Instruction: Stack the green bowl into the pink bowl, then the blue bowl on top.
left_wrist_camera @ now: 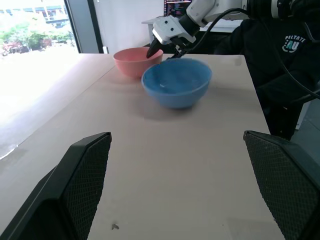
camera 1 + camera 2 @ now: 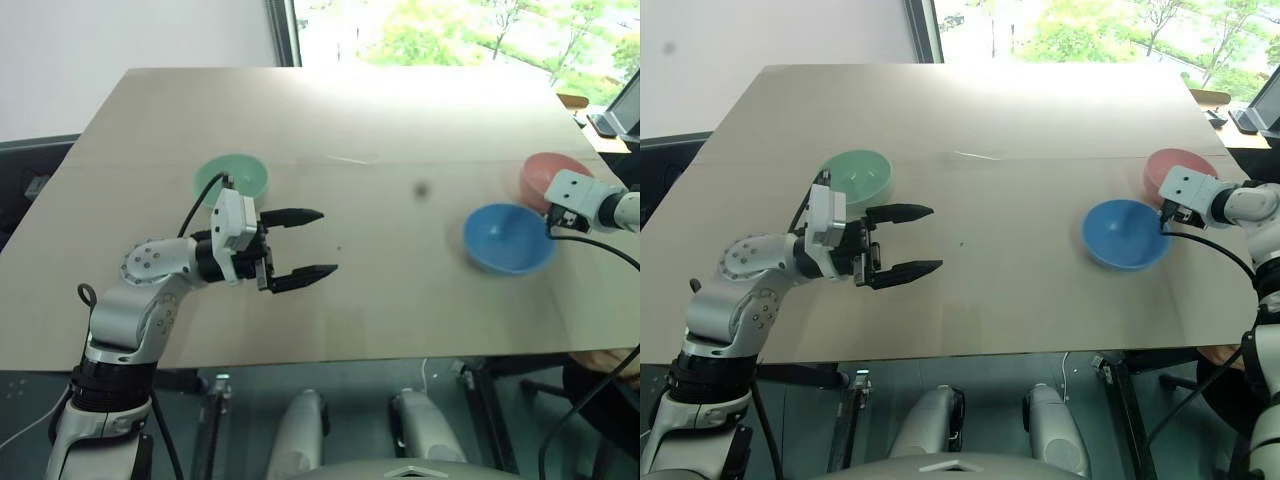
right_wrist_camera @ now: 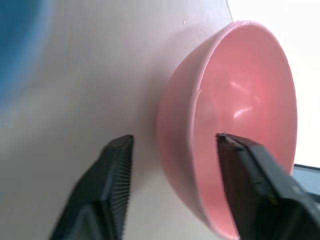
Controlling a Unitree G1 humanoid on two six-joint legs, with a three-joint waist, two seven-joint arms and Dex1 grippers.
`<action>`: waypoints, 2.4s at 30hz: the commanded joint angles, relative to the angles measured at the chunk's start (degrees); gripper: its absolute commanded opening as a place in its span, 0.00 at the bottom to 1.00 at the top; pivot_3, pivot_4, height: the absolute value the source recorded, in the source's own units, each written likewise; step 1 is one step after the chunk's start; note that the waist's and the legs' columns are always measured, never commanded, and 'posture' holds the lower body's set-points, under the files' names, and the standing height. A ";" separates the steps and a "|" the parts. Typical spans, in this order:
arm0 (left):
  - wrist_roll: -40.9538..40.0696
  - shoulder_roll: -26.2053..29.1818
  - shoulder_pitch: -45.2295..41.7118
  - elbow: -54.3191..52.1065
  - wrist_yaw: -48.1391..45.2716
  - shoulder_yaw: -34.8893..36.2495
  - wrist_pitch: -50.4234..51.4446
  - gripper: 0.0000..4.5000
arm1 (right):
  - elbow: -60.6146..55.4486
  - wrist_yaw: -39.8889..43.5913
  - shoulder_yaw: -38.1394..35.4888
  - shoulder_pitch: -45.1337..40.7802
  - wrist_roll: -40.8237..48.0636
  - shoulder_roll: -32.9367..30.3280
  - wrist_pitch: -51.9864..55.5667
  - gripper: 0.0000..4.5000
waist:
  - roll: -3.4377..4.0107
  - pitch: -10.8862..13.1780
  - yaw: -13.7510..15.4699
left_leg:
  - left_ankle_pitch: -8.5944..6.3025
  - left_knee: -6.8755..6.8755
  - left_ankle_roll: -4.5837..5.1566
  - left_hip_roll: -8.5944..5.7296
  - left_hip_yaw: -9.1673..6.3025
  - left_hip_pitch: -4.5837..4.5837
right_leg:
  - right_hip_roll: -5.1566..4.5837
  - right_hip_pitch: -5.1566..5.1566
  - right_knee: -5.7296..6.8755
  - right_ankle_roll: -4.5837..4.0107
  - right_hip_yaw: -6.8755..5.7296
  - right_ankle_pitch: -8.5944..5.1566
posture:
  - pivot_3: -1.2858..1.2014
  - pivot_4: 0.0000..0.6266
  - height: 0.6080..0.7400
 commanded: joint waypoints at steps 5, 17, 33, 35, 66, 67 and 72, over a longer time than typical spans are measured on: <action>-1.12 0.23 -0.12 -2.44 0.72 1.41 -0.56 1.00 | 0.82 0.29 -0.52 -2.22 -0.57 -0.44 -2.27 0.02 | 0.03 0.02 0.04 | 0.00 0.00 0.00 -0.01 0.00 0.00 | -0.01 0.01 0.00 0.00 0.00 0.00 | 0.52 0.24 1.00; -1.24 -2.74 -0.80 0.77 7.01 3.08 1.07 1.00 | -21.58 6.25 -5.99 -1.61 10.62 3.63 3.85 0.02 | 0.24 0.14 -0.30 | 0.00 0.00 0.00 -0.01 -0.01 0.01 | 0.00 0.00 0.04 0.00 0.01 0.01 | 0.52 0.24 1.00; -5.11 4.05 11.26 -4.03 9.16 13.17 5.99 1.00 | -53.73 9.87 4.48 4.35 17.76 22.54 33.23 0.02 | 0.21 0.16 1.19 | 0.00 0.09 -0.01 -0.10 -0.42 -0.08 | -0.07 0.08 0.11 -0.01 -0.40 0.00 | 0.52 0.24 1.00; -4.84 3.86 11.52 -4.43 9.48 12.88 5.60 1.00 | -53.99 10.57 5.74 4.58 18.23 23.40 34.76 0.02 | 0.21 0.16 1.34 | 0.00 0.11 -0.01 -0.10 -0.41 -0.09 | -0.07 0.07 0.10 -0.01 -0.39 0.00 | 0.52 0.24 1.00; 18.30 2.52 -6.39 2.49 30.43 0.68 12.05 1.00 | -83.35 6.77 -13.95 22.56 33.39 21.66 45.79 0.98 | 0.13 0.14 1.45 | 0.00 0.06 -0.01 -0.07 -0.56 -0.14 | 0.03 0.09 0.07 0.00 -0.47 0.00 | 0.52 0.24 1.00; 19.95 3.43 -8.32 3.30 30.57 -0.79 13.45 1.00 | -83.80 6.20 -14.17 23.16 34.81 22.40 46.47 0.98 | 0.10 0.16 1.46 | 0.00 0.06 -0.01 -0.07 -0.54 -0.15 | 0.02 0.09 0.06 0.00 -0.46 0.00 | 0.52 0.24 1.00; 28.83 9.46 -15.84 9.68 27.07 -9.55 14.41 1.00 | -83.86 2.79 -12.71 23.64 36.18 24.04 45.78 0.98 | 0.12 0.17 0.95 | 0.00 0.05 -0.01 -0.07 -0.52 -0.08 | 0.06 0.08 0.13 0.01 -0.44 0.00 | 0.52 0.24 1.00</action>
